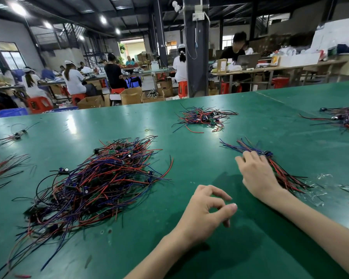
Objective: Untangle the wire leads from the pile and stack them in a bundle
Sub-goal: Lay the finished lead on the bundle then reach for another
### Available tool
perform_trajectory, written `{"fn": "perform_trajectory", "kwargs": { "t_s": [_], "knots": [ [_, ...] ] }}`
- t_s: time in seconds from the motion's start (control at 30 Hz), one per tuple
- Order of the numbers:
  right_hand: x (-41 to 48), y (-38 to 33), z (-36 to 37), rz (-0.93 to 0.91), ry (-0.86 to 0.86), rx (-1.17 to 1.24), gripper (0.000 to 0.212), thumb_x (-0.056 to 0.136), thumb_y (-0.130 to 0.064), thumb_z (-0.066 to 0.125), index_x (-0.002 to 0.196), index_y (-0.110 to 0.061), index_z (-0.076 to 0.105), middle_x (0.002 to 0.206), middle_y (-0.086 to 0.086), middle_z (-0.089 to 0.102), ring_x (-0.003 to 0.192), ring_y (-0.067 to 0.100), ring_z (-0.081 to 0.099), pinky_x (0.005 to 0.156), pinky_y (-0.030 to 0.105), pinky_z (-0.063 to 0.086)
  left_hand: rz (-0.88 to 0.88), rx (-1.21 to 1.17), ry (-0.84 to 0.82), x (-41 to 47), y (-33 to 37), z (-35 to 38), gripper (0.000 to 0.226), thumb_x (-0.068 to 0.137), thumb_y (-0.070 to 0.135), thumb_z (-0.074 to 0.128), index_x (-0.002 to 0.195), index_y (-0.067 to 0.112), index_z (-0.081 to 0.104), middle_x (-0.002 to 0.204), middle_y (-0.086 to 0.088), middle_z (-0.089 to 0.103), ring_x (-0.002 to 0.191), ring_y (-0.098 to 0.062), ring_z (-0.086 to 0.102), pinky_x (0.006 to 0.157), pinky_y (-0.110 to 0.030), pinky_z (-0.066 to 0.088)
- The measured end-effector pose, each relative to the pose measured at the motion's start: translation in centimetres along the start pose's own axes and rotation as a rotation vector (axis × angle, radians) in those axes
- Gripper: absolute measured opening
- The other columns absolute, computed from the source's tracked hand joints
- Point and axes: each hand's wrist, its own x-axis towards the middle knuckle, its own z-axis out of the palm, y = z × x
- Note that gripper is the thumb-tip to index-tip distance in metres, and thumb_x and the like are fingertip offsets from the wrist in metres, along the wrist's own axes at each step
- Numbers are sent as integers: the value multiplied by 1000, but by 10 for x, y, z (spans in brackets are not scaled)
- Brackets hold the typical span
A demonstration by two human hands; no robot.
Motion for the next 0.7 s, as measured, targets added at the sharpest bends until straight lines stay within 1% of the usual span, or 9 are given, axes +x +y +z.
{"fn": "perform_trajectory", "kwargs": {
  "t_s": [0.1,0.17,0.27,0.37,0.4,0.47,0.57,0.63,0.7],
  "knots": [
    [-5,-18,3,-103,-10,73,38,70,1,59,106,-10,59,104,11,54,98,31,53,82,37,41,88,240,8,3,-4,-5,43,89,35,63,53,10,66,95,10,65,103,-3,46,97,-21,29],
    [-7,-17,4,-111,16,135,39,68,7,58,104,-8,62,99,12,54,93,31,54,80,36,43,68,282,72,13,-4,-22,44,90,35,62,53,12,67,88,8,67,94,-7,53,92,-26,35],
    [-8,-12,7,-80,28,225,35,72,13,53,101,-5,62,92,12,52,85,30,52,76,34,42,-91,73,300,36,-6,-67,44,91,28,63,49,17,67,75,-2,71,76,-18,63,77,-31,44],
    [-7,-14,8,-91,9,261,32,80,9,47,104,-7,59,95,9,49,87,27,49,79,32,41,-181,296,489,52,-18,-123,38,93,29,58,57,22,70,61,-3,66,50,-14,52,57,-30,36],
    [-6,-15,7,-94,3,268,31,81,8,45,105,-8,58,95,7,47,88,25,48,80,31,41,-216,450,510,54,-25,-141,36,95,30,56,64,20,72,63,-2,65,50,-11,51,57,-28,35],
    [-5,-16,7,-94,-6,292,31,83,7,44,106,-10,56,96,6,46,89,24,47,81,29,40,-298,769,485,55,-42,-169,34,97,28,50,80,12,74,86,-5,68,75,-20,61,72,-30,44],
    [-5,-17,6,-94,-19,328,30,84,6,43,106,-10,56,96,5,46,89,23,48,80,29,40,-473,1173,283,50,-65,-190,25,96,26,48,102,16,70,112,-6,65,107,-28,55,94,-40,39],
    [-4,-17,7,-98,-31,346,27,85,5,44,105,-9,56,96,6,46,88,24,49,79,30,41,-544,1239,209,48,-71,-195,26,96,33,50,105,18,69,112,-6,66,112,-28,52,98,-42,35],
    [-4,-17,8,-97,-35,372,25,87,4,44,104,-9,57,95,6,46,87,25,50,77,31,41,-540,1210,204,50,-70,-198,30,96,35,49,95,13,70,104,-9,68,107,-30,55,96,-41,39]
  ]
}}
